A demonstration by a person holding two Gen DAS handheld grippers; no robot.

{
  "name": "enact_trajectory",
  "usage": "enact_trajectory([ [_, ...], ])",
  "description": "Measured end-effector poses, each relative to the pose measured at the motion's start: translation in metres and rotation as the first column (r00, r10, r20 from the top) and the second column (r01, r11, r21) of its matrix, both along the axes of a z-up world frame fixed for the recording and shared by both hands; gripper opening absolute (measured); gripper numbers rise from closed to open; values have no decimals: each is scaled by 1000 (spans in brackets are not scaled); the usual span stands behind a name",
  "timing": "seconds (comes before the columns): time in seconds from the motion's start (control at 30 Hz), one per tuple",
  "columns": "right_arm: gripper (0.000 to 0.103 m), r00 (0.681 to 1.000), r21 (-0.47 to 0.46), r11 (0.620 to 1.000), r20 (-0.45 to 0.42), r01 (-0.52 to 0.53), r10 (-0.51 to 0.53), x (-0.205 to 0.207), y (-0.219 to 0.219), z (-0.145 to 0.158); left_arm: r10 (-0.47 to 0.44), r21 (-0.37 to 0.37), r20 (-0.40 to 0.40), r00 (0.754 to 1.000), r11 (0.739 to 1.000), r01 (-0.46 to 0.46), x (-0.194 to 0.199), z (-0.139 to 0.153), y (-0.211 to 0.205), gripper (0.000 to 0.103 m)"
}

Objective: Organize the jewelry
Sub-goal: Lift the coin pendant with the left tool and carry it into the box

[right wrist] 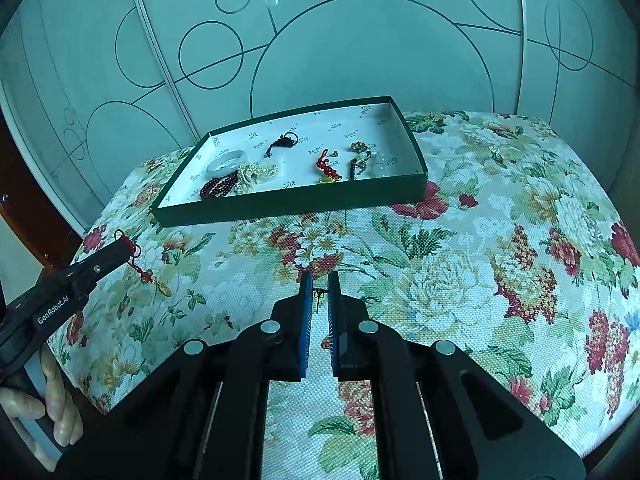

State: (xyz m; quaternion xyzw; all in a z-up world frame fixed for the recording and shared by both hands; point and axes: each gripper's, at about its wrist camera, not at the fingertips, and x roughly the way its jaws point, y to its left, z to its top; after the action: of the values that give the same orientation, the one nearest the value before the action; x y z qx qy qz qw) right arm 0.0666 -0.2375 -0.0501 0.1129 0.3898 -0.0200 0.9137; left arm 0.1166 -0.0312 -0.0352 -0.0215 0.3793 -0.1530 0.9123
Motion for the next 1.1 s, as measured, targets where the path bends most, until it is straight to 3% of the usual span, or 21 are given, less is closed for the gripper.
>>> enact_trajectory([
  [0.5,8,998,2,1000,64,-19,19,21,2,38,-29,-5,83,996,1000,30,17,41,-6,10],
  [1.1,8,990,-10,1000,143,-18,19,117,-17,83,-40,24,148,988,999,36,115,79,-34,10],
])
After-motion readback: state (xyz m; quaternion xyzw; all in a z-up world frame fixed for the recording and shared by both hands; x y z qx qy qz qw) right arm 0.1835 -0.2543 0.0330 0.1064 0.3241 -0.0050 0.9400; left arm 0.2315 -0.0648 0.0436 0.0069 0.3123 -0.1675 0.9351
